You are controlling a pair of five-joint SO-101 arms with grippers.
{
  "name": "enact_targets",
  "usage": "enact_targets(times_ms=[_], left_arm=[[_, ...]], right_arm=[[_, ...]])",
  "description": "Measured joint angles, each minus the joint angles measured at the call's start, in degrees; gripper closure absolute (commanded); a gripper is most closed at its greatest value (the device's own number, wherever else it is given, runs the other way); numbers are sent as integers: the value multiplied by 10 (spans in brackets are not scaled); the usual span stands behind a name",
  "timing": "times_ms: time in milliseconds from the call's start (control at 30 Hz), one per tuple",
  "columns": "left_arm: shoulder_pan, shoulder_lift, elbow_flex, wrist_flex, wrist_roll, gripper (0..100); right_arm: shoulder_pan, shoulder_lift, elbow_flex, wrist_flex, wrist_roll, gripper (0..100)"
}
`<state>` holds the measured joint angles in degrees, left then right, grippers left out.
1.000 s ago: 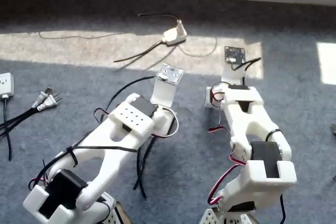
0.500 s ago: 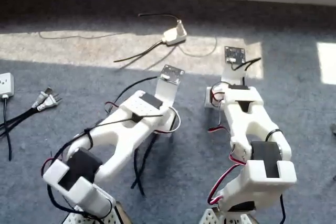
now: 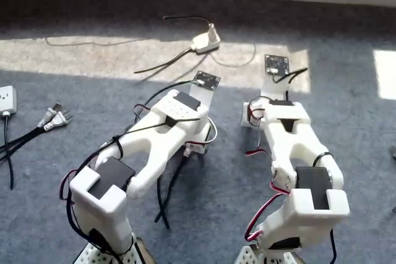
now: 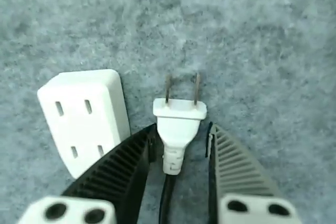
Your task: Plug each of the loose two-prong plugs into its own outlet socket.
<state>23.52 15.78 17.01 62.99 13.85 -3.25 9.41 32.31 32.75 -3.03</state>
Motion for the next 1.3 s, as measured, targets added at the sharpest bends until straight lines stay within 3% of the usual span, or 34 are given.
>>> enact_targets(times_ms=[333,867,1300], left_arm=[[-22,1,-7,-19,0,840],[-113,-5,-22,-29,-30,840],[-128,-15,-22,-30,-33,840]], right_arm=[[0,0,0,0,0,989],[0,0,0,0,0,989],[0,0,0,0,0,989]])
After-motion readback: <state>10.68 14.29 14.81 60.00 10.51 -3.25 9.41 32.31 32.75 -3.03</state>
